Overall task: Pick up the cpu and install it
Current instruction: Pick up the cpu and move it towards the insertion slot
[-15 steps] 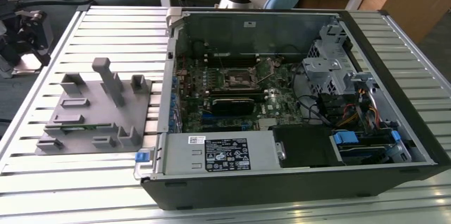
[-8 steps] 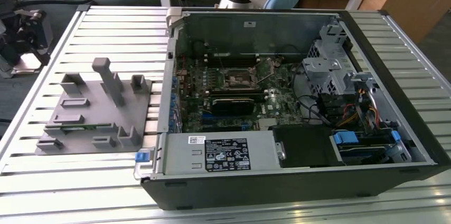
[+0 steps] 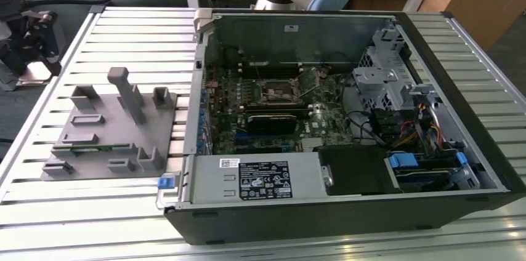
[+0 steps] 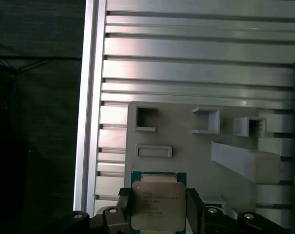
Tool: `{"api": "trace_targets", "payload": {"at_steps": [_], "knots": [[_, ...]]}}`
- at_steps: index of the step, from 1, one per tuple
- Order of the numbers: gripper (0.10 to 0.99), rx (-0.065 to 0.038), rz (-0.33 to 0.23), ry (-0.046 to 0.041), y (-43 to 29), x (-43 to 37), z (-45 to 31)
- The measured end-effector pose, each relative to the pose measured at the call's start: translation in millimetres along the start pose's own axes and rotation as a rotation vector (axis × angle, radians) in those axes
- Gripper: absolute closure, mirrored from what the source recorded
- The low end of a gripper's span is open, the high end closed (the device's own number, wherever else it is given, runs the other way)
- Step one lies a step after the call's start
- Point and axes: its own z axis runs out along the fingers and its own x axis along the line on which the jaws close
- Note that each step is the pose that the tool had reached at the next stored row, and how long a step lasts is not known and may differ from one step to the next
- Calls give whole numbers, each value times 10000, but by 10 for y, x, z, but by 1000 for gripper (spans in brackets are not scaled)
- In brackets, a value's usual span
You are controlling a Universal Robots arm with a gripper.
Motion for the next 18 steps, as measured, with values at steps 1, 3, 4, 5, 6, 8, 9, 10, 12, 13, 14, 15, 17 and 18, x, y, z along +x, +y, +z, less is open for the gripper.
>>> {"api": "trace_targets", "payload": {"at_steps": [1,3,4,5,6,8,9,10,12,13,14,15,17,18], "knots": [[545,1,0,7,-1,-29,-1],[545,0,0,9,-2,-56,-7],[545,0,1,9,0,-58,-26],[545,0,2,8,1,-58,-47],[545,-1,1,8,2,-59,-70],[545,0,0,9,3,-59,-114],[545,0,0,9,5,-58,-137],[545,-1,0,9,6,-58,-160],[545,-1,0,8,8,-58,-200],[545,-1,0,8,9,-58,-217],[545,-1,0,8,9,-58,-232],[545,-1,0,8,10,-58,-245],[545,-1,0,8,11,-60,-266],[545,0,-1,9,11,-63,-274]]}}
